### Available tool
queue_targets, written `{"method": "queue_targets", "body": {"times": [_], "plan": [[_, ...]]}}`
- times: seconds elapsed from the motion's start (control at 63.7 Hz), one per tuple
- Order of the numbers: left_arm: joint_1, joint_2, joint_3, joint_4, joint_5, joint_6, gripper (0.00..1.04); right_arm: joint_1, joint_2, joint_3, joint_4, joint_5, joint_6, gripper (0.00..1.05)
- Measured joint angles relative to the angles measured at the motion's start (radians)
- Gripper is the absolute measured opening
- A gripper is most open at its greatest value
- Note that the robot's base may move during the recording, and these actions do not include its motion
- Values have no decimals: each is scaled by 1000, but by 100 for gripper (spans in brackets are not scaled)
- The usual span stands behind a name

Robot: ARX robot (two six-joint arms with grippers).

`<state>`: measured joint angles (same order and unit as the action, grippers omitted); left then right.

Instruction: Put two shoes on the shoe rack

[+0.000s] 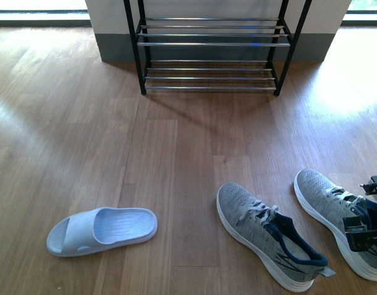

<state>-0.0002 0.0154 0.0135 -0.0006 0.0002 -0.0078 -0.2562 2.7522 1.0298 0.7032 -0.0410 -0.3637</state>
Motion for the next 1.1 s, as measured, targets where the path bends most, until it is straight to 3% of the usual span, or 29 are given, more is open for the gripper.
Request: {"method": "queue_targets", "body": {"times": [0.11, 0.157, 0.424, 0.455, 0.753, 1.099], "plan": [[0, 0, 0, 0, 0, 0, 95, 8, 15, 19, -17, -33, 4, 95], [0, 0, 0, 0, 0, 0, 95, 13, 17, 21, -21, -45, 5, 90], [0, 0, 0, 0, 0, 0, 95, 34, 17, 31, -27, -68, 9, 51], [0, 0, 0, 0, 0, 0, 95, 35, 17, 31, -27, -71, 9, 42], [0, 0, 0, 0, 0, 0, 95, 38, 17, 17, 5, -82, 8, 2], [0, 0, 0, 0, 0, 0, 95, 75, -74, -129, 135, -115, 67, 2]]}}
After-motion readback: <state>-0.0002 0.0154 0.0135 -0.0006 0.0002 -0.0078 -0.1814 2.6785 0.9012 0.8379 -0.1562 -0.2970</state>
